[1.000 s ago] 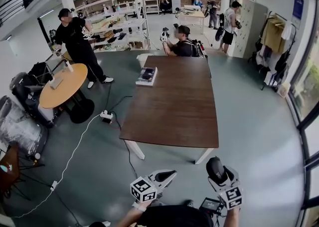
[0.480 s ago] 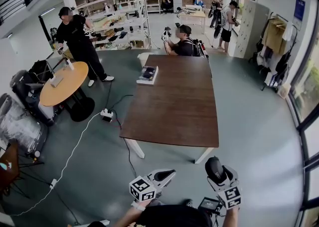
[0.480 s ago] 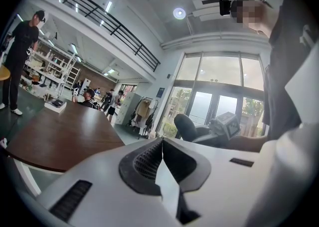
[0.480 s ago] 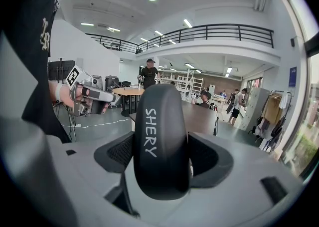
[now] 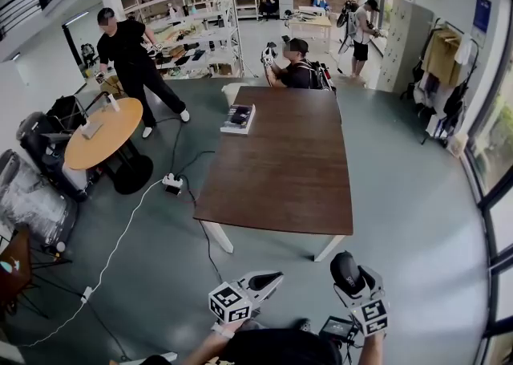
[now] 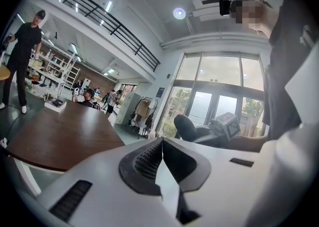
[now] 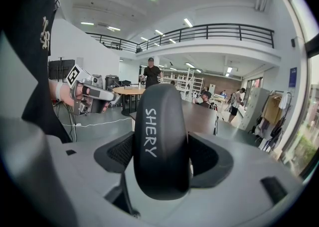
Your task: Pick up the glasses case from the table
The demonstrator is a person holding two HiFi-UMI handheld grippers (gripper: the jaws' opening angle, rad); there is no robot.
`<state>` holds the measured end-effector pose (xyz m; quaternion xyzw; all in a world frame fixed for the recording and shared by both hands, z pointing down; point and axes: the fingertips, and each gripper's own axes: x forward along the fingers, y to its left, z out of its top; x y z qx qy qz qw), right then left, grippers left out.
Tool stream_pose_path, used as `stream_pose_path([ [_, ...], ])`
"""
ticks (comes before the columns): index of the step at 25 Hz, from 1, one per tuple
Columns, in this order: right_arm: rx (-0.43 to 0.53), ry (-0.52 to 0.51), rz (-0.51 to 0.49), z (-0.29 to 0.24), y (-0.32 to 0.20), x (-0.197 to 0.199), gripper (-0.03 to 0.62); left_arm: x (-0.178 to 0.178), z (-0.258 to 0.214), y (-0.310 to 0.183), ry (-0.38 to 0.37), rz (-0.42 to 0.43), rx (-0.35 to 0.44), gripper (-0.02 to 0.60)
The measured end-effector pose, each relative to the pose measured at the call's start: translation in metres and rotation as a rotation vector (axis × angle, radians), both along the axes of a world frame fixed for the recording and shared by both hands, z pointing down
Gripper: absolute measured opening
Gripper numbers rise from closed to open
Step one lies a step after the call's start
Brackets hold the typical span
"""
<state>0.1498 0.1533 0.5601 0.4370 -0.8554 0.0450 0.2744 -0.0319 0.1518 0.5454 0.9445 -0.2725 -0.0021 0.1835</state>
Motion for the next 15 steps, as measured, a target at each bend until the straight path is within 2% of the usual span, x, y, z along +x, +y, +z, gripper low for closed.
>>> stream_pose_path([
  [15,0.017,0.005,-0.004,-0.0024,0.0001,-0.0051,0.322,-0.0038,-0.0012,0.0011,0.002,0.007,0.012,0.006],
])
